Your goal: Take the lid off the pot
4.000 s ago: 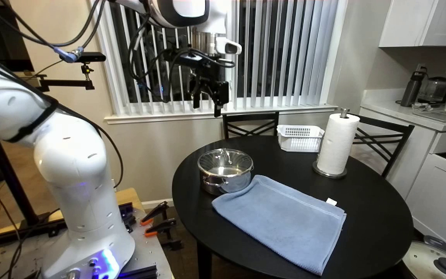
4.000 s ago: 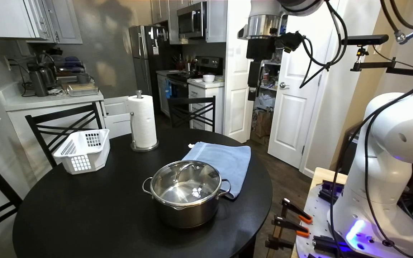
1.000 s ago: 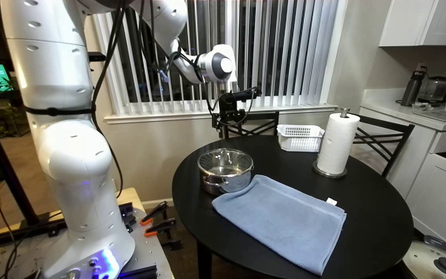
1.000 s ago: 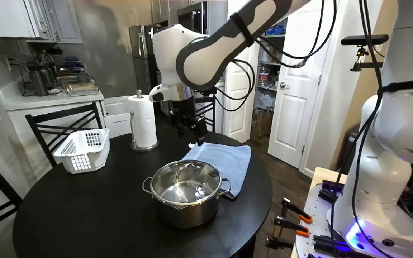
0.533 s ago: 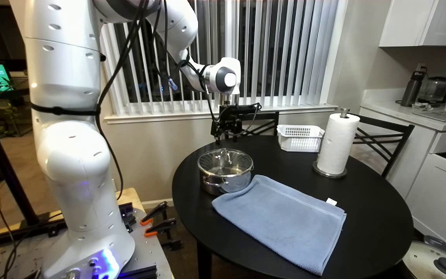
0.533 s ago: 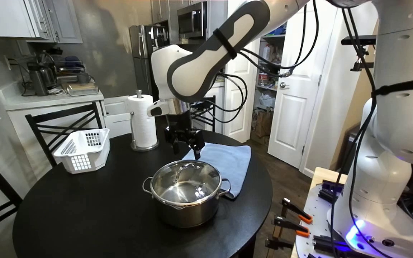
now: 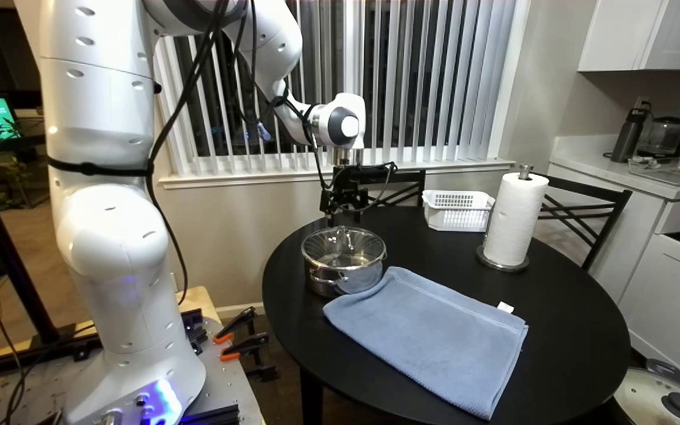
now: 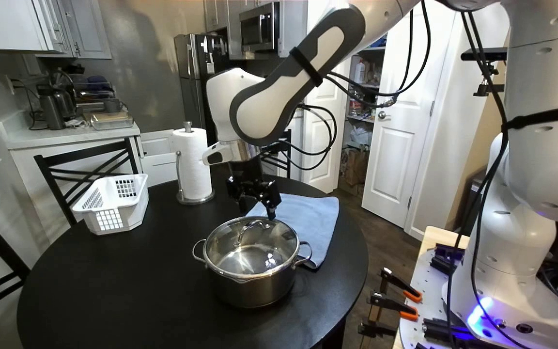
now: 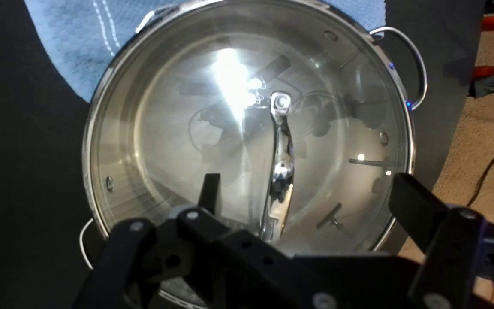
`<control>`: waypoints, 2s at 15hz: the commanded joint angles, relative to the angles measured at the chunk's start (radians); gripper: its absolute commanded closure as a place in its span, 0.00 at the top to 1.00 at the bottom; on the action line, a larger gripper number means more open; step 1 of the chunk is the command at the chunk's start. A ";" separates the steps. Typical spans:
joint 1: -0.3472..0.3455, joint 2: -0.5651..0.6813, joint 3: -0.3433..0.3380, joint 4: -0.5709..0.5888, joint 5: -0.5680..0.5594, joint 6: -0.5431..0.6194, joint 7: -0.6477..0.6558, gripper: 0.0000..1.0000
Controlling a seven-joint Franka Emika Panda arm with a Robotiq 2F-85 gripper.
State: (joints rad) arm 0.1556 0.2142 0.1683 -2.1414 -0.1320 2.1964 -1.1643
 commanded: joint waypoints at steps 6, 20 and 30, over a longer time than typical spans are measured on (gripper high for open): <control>0.005 0.016 -0.009 -0.031 -0.163 0.017 0.338 1.00; -0.019 0.045 0.040 -0.005 0.042 0.009 0.241 1.00; -0.009 0.039 0.043 -0.019 0.021 0.029 0.265 0.21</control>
State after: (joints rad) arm 0.1574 0.2586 0.1973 -2.1507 -0.1192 2.2147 -0.8835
